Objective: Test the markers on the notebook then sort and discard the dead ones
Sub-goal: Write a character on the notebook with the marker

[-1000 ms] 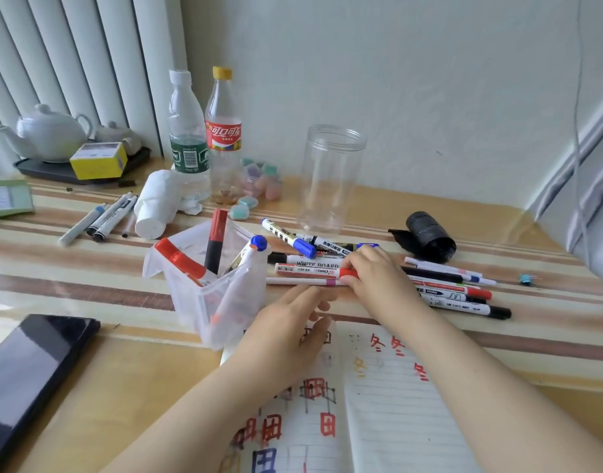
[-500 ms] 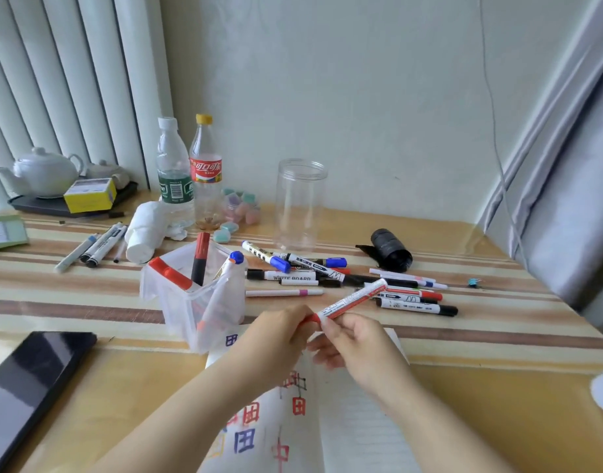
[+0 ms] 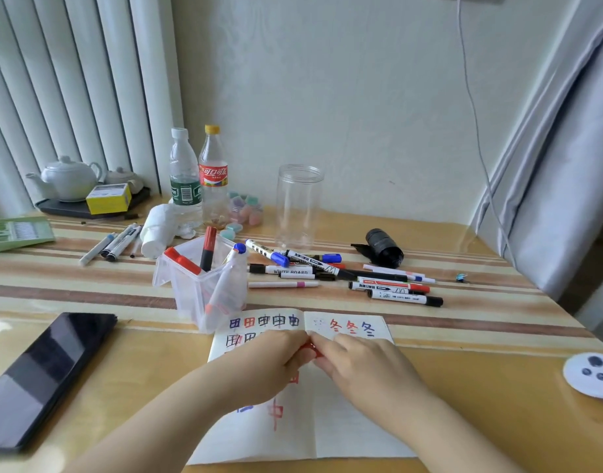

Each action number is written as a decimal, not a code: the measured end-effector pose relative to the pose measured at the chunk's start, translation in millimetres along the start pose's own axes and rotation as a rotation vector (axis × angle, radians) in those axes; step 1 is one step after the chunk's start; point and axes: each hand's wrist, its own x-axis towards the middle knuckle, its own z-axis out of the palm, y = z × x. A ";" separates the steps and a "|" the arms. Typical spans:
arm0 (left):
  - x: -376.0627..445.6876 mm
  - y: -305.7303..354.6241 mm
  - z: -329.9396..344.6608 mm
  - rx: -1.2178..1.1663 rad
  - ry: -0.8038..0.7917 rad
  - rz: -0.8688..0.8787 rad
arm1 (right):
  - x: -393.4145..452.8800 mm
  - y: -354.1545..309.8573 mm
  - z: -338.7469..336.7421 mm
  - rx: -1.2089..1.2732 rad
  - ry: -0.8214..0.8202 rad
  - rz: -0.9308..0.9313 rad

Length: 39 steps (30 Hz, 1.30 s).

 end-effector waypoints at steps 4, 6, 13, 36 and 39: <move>-2.0 4.3 -2.3 -0.018 0.048 0.018 | 5.3 -2.1 -16.5 0.108 -0.144 0.070; -0.6 5.0 -4.7 -0.003 0.071 -0.023 | 5.5 0.8 -25.7 0.253 -0.247 0.233; 4.8 -7.8 -11.9 0.026 0.159 -0.136 | 5.6 26.6 -41.6 0.885 -0.259 0.647; 35.2 -32.9 31.3 -0.197 0.415 -0.008 | 2.5 12.7 24.4 1.135 0.033 0.830; 35.9 -34.3 30.6 -0.228 0.406 -0.021 | 2.2 10.7 27.6 1.109 0.046 0.780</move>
